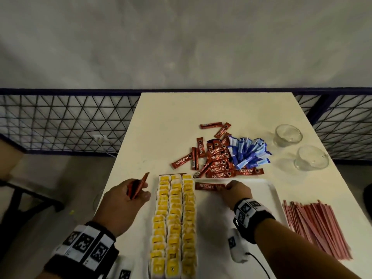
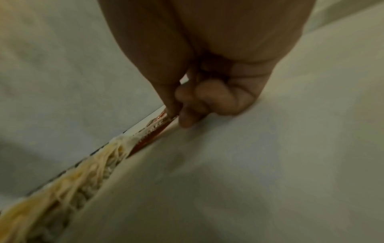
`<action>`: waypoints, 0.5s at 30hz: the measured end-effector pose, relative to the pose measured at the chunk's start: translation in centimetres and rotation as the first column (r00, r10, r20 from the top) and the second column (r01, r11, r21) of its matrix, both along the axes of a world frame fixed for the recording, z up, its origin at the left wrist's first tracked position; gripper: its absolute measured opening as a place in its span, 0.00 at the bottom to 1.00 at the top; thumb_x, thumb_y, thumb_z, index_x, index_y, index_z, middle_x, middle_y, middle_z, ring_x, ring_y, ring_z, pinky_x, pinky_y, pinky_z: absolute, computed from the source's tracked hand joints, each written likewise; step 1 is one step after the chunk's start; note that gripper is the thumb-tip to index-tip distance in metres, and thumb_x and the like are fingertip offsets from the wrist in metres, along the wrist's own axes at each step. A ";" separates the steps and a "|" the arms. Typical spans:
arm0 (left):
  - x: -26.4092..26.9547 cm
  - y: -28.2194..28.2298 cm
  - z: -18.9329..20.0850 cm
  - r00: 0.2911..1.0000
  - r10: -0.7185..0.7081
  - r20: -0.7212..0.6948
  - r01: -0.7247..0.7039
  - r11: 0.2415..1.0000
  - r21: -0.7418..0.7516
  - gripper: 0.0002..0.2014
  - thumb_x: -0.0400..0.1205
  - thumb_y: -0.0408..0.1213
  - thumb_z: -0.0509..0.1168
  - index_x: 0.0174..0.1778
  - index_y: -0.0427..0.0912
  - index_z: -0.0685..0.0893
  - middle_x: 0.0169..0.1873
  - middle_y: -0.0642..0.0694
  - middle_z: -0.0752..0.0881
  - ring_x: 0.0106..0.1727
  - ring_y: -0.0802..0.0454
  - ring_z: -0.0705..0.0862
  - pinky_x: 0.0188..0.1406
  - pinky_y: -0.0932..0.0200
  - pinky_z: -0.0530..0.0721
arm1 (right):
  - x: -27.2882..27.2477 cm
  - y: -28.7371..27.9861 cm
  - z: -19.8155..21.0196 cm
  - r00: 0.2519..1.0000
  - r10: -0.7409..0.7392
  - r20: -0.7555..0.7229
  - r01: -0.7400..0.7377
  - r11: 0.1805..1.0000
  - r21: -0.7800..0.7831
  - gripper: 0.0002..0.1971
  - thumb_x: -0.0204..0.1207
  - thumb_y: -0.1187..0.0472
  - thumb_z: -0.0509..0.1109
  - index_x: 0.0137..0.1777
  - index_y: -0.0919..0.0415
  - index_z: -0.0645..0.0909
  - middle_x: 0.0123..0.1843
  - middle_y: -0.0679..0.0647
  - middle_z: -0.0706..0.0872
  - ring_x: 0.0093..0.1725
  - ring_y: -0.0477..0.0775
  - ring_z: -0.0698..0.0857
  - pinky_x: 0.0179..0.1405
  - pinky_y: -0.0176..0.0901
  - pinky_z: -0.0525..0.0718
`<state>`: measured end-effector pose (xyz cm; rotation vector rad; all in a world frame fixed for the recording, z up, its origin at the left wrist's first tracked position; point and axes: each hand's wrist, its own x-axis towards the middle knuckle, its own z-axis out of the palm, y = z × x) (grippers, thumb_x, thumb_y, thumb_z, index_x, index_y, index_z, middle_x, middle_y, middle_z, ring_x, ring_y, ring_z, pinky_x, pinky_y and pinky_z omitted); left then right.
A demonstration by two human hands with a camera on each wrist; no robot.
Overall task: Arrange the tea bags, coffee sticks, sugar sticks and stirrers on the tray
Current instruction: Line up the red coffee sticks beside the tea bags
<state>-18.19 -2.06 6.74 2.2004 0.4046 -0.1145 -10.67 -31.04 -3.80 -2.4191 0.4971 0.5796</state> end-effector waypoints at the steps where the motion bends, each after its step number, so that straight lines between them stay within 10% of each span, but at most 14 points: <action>1: -0.3 0.2 -0.1 1.000 0.007 0.001 -0.007 1.000 0.004 0.06 0.76 0.37 0.74 0.43 0.54 0.85 0.28 0.56 0.87 0.28 0.60 0.80 0.36 0.57 0.78 | -0.1 0.0 0.2 0.999 -0.003 0.049 0.003 1.000 -0.015 0.14 0.75 0.44 0.69 0.49 0.54 0.79 0.45 0.52 0.84 0.43 0.55 0.82 0.43 0.41 0.78; 8: -1.5 0.3 -0.6 0.999 0.045 0.018 -0.044 0.998 -0.053 0.07 0.76 0.38 0.74 0.44 0.54 0.85 0.33 0.53 0.89 0.28 0.56 0.80 0.39 0.52 0.82 | 0.9 1.1 -0.4 0.799 0.568 0.196 -0.533 0.821 -0.207 0.12 0.79 0.53 0.65 0.60 0.48 0.85 0.55 0.50 0.83 0.54 0.55 0.84 0.55 0.46 0.83; 15: -1.8 0.6 -0.7 0.998 0.064 0.016 -0.063 0.994 -0.087 0.06 0.76 0.38 0.73 0.44 0.54 0.85 0.33 0.51 0.89 0.22 0.59 0.79 0.33 0.54 0.82 | 1.9 1.5 -0.5 0.730 0.661 0.174 -0.605 0.743 -0.286 0.14 0.82 0.56 0.61 0.61 0.46 0.84 0.57 0.52 0.85 0.55 0.58 0.85 0.56 0.50 0.84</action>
